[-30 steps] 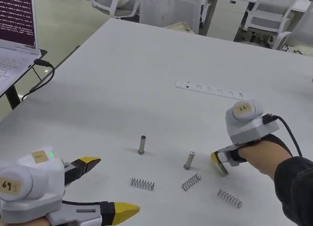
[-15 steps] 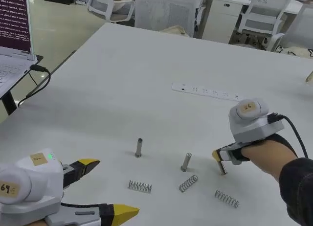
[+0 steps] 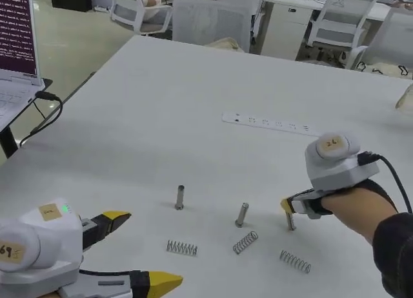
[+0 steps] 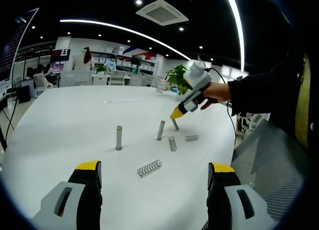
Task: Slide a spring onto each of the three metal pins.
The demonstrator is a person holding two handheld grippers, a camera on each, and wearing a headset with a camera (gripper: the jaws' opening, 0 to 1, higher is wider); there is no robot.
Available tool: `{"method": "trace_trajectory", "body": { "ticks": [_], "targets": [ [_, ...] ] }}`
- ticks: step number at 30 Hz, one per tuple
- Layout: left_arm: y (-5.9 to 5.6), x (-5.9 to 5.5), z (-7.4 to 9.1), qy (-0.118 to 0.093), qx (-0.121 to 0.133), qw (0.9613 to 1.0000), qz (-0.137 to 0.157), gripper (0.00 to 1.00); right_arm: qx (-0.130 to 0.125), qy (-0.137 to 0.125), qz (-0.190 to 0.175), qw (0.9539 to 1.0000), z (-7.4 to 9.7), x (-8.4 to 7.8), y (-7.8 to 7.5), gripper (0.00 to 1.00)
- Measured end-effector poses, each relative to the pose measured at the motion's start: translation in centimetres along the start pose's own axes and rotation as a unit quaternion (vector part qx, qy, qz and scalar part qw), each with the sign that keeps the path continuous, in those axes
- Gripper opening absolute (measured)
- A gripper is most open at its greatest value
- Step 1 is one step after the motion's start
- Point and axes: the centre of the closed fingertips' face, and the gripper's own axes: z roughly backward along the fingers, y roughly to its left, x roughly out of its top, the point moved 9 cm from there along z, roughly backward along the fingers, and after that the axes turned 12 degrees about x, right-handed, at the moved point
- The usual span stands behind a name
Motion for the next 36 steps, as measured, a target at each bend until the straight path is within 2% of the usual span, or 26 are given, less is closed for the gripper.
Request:
{"method": "trace_trajectory", "body": {
  "ticks": [8,16,21,36],
  "targets": [
    [-0.2,0.2,-0.1,-0.002,-0.003,1.0,-0.004,0.85,-0.004,-0.007,-0.008,0.9999,0.7,-0.9,0.0,0.05],
    [-0.3,0.4,-0.1,-0.005,-0.006,1.0,-0.006,0.85,-0.01,-0.03,-0.015,0.9994,1.3,-1.8,0.1,0.05],
    [-0.4,0.4,-0.2,-0.005,-0.008,0.9999,-0.008,0.85,-0.01,-0.039,-0.012,0.9991,1.5,-1.8,0.1,0.05],
    [-0.4,0.5,-0.2,-0.005,-0.01,0.9999,-0.008,0.85,-0.01,-0.034,-0.009,0.9993,1.3,-1.5,0.0,0.05]
  ]
}}
